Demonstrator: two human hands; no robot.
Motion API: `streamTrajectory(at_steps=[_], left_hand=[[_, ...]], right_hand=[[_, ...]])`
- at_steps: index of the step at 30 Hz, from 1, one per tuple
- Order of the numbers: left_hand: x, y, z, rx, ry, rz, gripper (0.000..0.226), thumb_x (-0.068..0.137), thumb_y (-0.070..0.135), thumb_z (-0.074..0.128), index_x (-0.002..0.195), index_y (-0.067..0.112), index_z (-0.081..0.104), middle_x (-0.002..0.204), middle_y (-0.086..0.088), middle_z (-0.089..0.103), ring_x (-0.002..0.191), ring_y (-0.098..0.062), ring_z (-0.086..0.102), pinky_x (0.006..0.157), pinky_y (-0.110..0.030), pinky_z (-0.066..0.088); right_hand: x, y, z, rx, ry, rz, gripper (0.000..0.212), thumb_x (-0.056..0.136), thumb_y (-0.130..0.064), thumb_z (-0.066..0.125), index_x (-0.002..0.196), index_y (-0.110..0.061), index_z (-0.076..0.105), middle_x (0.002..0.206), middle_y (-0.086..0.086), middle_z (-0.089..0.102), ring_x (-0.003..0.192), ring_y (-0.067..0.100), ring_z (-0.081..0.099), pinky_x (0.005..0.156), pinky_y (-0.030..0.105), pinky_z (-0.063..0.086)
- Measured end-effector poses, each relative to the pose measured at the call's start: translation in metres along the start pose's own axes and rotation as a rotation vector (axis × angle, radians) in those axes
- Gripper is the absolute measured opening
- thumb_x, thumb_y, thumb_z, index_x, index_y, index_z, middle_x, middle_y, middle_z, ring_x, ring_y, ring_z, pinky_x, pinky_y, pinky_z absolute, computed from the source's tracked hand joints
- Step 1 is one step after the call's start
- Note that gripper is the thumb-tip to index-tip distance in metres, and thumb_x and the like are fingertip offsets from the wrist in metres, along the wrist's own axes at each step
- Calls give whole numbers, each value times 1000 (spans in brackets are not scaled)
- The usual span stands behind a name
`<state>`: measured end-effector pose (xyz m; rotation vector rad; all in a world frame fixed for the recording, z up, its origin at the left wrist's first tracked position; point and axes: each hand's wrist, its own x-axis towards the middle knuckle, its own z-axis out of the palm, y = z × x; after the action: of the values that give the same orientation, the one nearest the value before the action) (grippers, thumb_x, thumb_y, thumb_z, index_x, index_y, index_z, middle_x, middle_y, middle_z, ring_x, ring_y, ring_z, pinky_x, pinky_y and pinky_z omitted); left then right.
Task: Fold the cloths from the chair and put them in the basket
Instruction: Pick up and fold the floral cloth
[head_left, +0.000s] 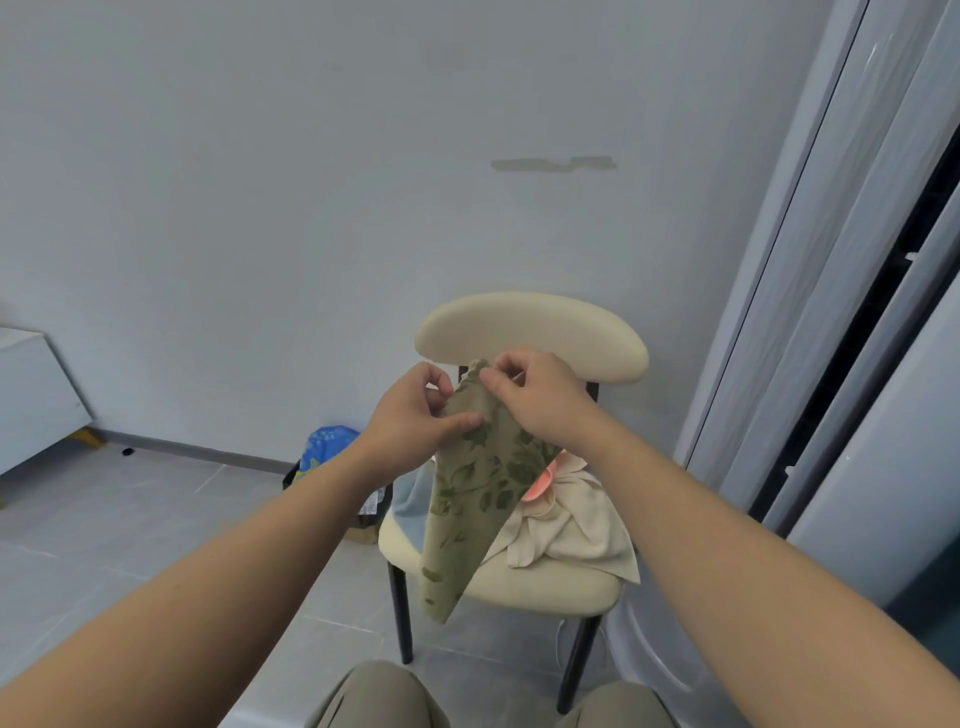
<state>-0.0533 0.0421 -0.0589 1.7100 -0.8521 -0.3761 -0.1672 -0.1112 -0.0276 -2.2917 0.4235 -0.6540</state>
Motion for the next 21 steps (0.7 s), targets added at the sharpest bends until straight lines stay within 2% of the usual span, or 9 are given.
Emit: streamTrajectory(at_steps=[3,6,11,14,17,21], left_hand=[[-5,-15,2,35,4,18,38,80,11,84,93,20,50,72,1,69,67,-18,65,71,-41,55],[-13,-29,11,159,37,107,35,82,14,82,92,24,50,71,7,60,62,-13,49,67,-37,52],[-22,-35,26,168,36,181,35,82,14,81,99,35,60,89,6,65,73,-7,59,76,-29,57],[-20,-41,27,203,-61,149,26,81,19,80,91,39,66,82,6,70,77,-17,67,79,-38,59],[-19,-49,25,298,-157,86,12,79,29,78,77,24,68,73,3,67,72,-21,63,78,-44,59],[-20,-59,20,272,-225,-19,9,85,23,77,86,15,75,86,-10,75,86,-33,71,86,-53,58]], right_hand=[[3,-1,-7,-49,79,1,24,103,-37,54,85,-21,55,77,-2,61,70,13,53,62,27,41],[8,-1,-16,-95,121,2,23,105,-39,47,91,-21,51,76,-2,58,71,17,54,65,36,44],[12,-1,-27,-298,179,-44,28,108,-44,36,101,-21,50,88,-1,63,83,28,58,71,44,50],[15,2,-34,-343,222,-67,26,108,-44,35,102,-23,48,93,-1,65,87,30,57,72,44,50],[18,6,-42,-328,251,-44,26,107,-45,35,103,-24,49,91,0,66,87,32,58,74,46,51],[17,13,-56,-278,309,2,26,107,-44,39,108,-22,53,81,-5,62,84,30,60,75,45,53]])
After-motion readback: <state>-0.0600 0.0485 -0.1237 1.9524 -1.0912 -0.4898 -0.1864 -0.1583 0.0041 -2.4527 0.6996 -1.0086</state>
